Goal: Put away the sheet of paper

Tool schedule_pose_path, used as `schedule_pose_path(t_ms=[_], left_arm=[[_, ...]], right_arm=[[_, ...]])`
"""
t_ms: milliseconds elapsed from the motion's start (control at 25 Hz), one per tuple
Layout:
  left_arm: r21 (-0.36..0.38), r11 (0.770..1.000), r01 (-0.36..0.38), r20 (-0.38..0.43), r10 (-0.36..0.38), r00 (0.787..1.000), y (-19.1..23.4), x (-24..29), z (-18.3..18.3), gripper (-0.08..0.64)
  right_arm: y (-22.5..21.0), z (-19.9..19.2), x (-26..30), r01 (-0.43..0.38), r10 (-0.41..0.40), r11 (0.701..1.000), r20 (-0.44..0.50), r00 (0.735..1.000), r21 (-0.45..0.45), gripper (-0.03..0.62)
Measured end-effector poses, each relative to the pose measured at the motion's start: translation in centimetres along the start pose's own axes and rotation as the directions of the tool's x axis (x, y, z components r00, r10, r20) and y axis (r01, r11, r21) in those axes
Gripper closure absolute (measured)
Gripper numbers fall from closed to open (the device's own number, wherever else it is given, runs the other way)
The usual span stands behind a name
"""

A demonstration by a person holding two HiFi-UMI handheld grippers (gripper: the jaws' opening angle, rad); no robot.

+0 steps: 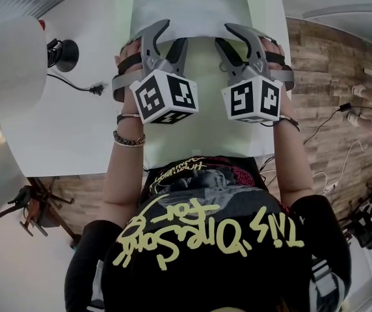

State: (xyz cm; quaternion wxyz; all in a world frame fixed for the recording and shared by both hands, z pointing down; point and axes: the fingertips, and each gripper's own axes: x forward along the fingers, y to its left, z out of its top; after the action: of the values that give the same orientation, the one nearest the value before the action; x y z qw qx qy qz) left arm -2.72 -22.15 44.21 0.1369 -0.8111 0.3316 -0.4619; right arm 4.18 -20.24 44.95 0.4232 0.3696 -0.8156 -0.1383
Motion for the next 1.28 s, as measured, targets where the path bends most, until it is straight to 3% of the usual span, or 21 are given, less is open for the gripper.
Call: schedule_pose_path(t_ms=[680,1280], left_arm=[[0.076,0.996,0.054,-0.047,-0.050,0.998,-1.3,-0.1,-0.5,0.321],[0.047,0.999,0.007,-0.034,-0.005,0.999,-0.9,-1.5,-0.5,0.321]], right_arm=[[1.0,0.0,0.0,-0.042,0.042,0.999,-0.025,0.999,-0.018,0.414],[1.5,0.7,-1.3,-0.017,0.017,1.000,-0.011,1.000,0.001,0.414]])
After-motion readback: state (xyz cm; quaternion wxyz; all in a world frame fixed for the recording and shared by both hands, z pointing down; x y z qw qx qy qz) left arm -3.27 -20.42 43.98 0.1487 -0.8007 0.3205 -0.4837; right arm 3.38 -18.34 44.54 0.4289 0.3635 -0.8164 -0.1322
